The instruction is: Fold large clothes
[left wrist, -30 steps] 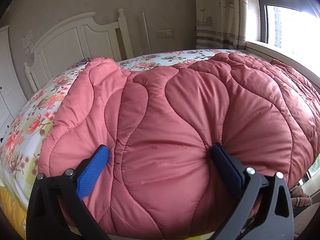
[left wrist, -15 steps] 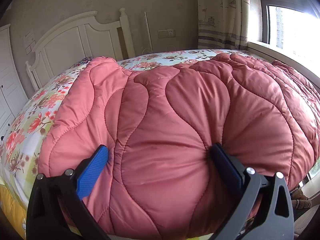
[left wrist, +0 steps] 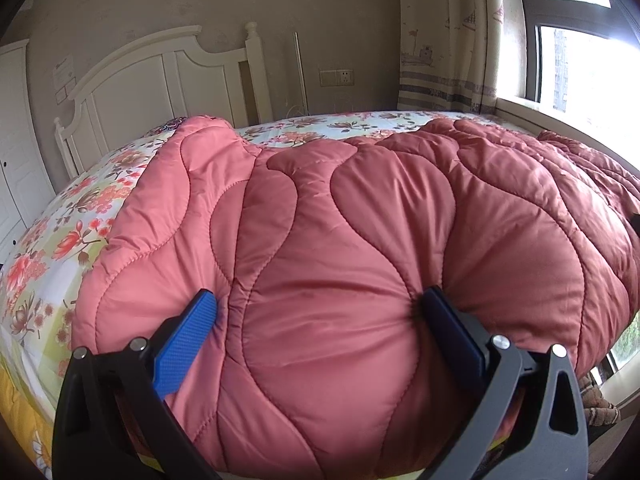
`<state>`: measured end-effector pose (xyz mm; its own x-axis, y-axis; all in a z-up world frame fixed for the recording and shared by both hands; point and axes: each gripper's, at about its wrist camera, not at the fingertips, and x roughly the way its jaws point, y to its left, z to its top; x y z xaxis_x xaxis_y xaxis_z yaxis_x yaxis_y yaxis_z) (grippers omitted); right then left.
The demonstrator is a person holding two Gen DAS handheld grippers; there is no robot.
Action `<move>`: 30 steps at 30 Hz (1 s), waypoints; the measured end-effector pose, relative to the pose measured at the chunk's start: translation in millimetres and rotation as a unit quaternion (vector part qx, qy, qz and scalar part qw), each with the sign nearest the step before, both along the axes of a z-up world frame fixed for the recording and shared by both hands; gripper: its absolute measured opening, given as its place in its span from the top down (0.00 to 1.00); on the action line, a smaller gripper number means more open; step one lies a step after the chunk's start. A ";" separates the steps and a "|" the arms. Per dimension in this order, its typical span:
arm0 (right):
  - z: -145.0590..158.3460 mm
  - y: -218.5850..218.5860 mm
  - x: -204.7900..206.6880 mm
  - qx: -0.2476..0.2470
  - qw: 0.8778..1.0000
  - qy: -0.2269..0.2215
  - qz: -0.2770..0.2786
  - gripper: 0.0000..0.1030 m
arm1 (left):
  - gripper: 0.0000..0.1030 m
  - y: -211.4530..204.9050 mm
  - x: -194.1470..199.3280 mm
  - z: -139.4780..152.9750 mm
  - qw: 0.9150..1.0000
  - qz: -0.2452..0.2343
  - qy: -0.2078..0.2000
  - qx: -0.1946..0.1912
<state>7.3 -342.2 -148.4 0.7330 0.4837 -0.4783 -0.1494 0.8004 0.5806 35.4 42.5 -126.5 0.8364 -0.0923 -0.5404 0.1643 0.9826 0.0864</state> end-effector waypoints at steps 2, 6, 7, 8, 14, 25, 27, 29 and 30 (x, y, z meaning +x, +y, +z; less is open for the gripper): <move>6.2 9.5 9.8 -0.008 1.000 -0.004 -0.010 0.13 | 0.02 0.0 -1.2 0.5 1.000 0.002 -0.004 -0.003; 9.1 19.2 26.8 -0.004 0.999 0.009 -0.036 0.22 | 0.02 17.5 -10.4 19.5 0.998 0.005 -0.008 -0.064; 11.9 21.2 26.8 -0.014 0.998 -0.004 -0.056 0.37 | 0.02 27.6 -11.4 26.3 0.996 0.015 -0.016 -0.083; 14.0 22.5 26.4 -0.023 0.998 -0.012 -0.065 0.48 | 0.02 35.4 -10.1 30.6 0.995 0.024 -0.021 -0.092; 27.2 24.8 24.6 -0.039 0.994 -0.055 -0.080 0.58 | 0.02 71.3 48.0 21.3 0.991 0.101 0.013 -0.081; 43.4 -50.5 24.5 -0.024 0.979 -0.089 -0.184 0.63 | 0.02 -33.2 146.0 39.3 0.997 0.041 0.059 0.009; 38.9 -57.5 20.2 -0.035 0.978 -0.083 -0.189 0.63 | 0.04 -47.8 136.9 58.8 0.998 0.052 0.036 0.014; 31.7 -58.3 15.2 -0.054 0.978 -0.080 -0.183 0.63 | 0.04 -63.3 124.2 79.4 0.999 0.031 0.010 0.003; 29.5 -58.2 13.6 -0.058 0.979 -0.080 -0.180 0.63 | 0.03 -73.9 118.4 89.4 1.000 0.017 0.000 0.008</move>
